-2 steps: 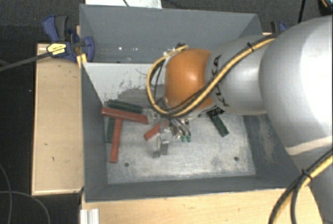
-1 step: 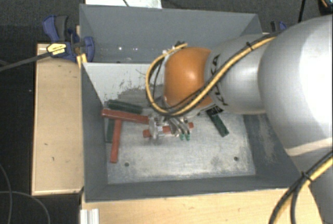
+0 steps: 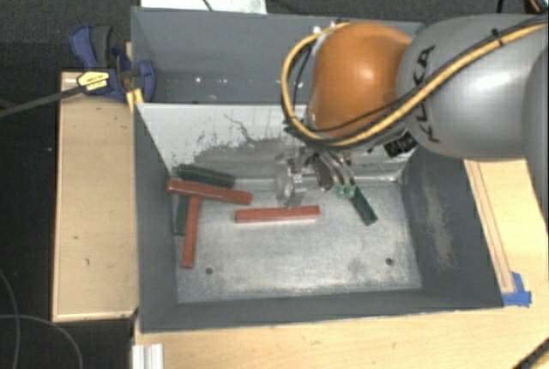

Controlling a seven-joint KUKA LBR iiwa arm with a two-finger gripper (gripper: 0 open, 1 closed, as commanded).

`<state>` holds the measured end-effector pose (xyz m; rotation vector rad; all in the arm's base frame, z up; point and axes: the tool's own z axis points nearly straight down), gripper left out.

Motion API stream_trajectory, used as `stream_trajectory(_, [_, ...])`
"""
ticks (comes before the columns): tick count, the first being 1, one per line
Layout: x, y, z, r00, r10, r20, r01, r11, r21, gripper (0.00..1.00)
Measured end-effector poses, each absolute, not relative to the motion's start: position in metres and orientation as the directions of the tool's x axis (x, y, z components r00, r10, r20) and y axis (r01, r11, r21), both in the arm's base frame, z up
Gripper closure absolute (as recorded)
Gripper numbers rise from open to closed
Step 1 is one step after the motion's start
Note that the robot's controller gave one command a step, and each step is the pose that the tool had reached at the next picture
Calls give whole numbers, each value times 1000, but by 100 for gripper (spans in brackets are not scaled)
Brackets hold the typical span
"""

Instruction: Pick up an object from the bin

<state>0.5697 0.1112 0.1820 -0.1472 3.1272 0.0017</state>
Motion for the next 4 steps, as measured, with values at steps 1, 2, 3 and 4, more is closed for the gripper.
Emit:
stream_trajectory(1, [568, 112, 177, -996, -92, -2, -92, 996, 1, 0])
stream_trajectory(2, [568, 112, 177, -996, -89, -2, -89, 996, 1, 100])
stream_trajectory(3, [568, 112, 177, -996, -86, -2, -86, 996, 1, 0])
stream_trajectory(4, [591, 105, 74, -990, -138, 4, -138, 990, 0, 0])
